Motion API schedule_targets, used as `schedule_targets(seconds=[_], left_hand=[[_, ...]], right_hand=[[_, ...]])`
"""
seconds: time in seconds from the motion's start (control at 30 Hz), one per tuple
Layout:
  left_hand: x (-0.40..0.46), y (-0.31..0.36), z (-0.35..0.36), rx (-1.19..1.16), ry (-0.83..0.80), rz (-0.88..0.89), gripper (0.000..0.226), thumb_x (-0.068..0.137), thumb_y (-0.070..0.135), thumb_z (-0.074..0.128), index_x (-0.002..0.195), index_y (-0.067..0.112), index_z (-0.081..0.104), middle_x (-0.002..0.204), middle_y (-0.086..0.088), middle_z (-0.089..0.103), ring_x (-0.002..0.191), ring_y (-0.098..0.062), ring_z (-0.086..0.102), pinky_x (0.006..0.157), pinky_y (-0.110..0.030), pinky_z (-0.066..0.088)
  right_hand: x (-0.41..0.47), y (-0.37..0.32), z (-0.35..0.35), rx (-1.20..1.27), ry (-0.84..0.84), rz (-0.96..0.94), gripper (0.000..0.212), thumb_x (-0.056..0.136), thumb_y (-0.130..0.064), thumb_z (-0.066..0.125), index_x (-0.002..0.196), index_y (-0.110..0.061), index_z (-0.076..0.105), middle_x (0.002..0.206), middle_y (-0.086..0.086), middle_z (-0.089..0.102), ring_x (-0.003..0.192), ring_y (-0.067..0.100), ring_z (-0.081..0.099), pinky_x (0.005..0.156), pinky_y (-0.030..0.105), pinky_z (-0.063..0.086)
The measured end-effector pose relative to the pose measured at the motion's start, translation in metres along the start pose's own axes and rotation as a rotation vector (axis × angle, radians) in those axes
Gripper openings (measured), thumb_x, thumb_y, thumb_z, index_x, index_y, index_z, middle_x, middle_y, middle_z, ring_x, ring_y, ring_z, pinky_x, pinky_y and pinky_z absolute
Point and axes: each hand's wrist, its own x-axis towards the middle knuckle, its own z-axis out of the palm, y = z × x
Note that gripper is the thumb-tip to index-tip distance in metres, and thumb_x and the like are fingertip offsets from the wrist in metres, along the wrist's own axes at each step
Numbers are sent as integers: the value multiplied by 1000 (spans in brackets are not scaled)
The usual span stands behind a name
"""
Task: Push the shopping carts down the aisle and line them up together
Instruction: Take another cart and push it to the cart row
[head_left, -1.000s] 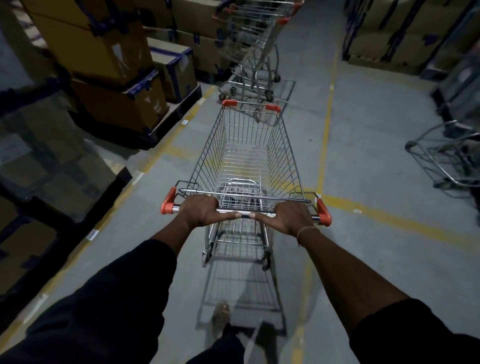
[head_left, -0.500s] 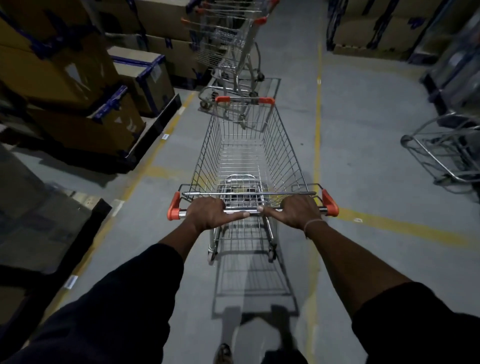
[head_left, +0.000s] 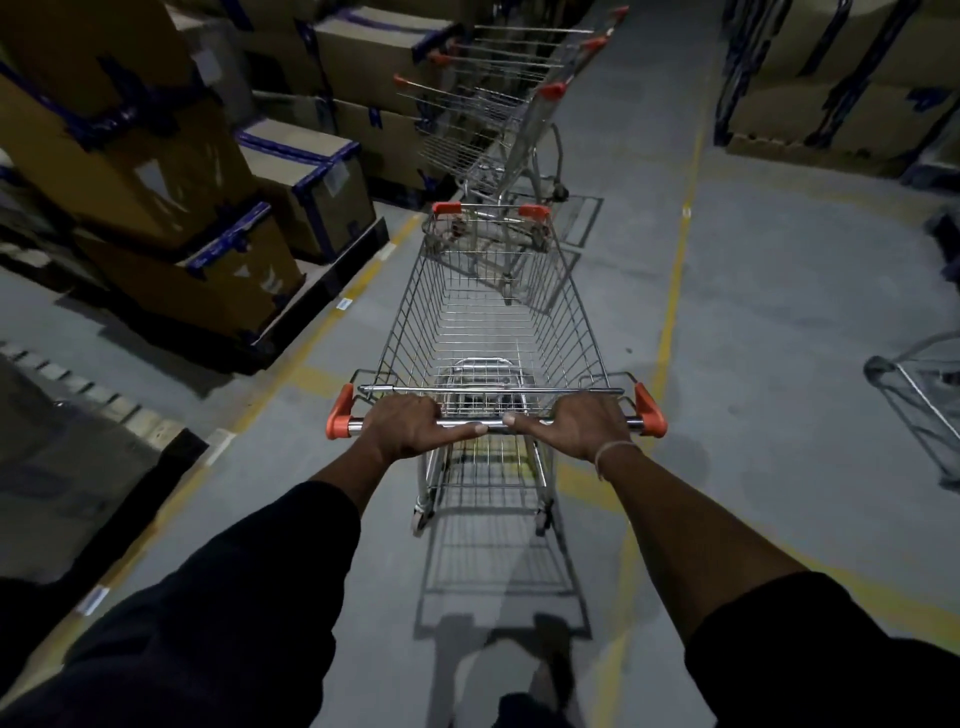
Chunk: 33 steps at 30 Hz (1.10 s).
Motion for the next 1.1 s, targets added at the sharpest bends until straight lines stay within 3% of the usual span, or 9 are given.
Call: schedule_targets(seconds=[0.23, 0.37, 0.53, 0.77, 1.1], left_hand=[[82, 23, -10, -42, 32, -79, 97, 64, 108, 11, 54, 19, 50, 50, 0, 55, 46, -14, 52, 52, -26, 36], [126, 29, -15, -28, 10, -121, 95, 66, 107, 16, 54, 20, 51, 51, 2, 55, 49, -13, 54, 53, -26, 36], [185, 31, -22, -19, 0, -175, 92, 71, 105, 24, 53, 18, 49, 53, 0, 58, 53, -15, 59, 61, -27, 48], [275, 22, -38, -15, 16, -223, 97, 60, 109, 9, 52, 19, 45, 51, 1, 54, 51, -15, 55, 58, -27, 40], [413, -3, -61, -39, -1, -313, 91, 71, 105, 22, 54, 20, 48, 52, 1, 56, 52, -15, 58, 56, -26, 40]], right_hand=[[85, 67, -13, -5, -28, -83, 104, 62, -112, -1, 56, -23, 53, 55, -1, 52, 54, 20, 52, 72, 34, 53], [131, 97, -20, -21, 1, -137, 100, 67, -110, 4, 55, -23, 52, 55, 0, 54, 54, 20, 54, 70, 33, 52], [195, 128, -29, -41, 18, -185, 98, 69, -109, 7, 53, -22, 50, 56, 0, 56, 57, 20, 56, 72, 34, 51], [295, 163, -43, -45, 24, -244, 102, 62, -112, 0, 56, -23, 50, 57, -1, 55, 55, 18, 53, 71, 33, 53], [447, 212, -73, -48, -25, -319, 97, 67, -110, 7, 57, -24, 51, 56, -1, 56, 56, 20, 58, 72, 35, 50]])
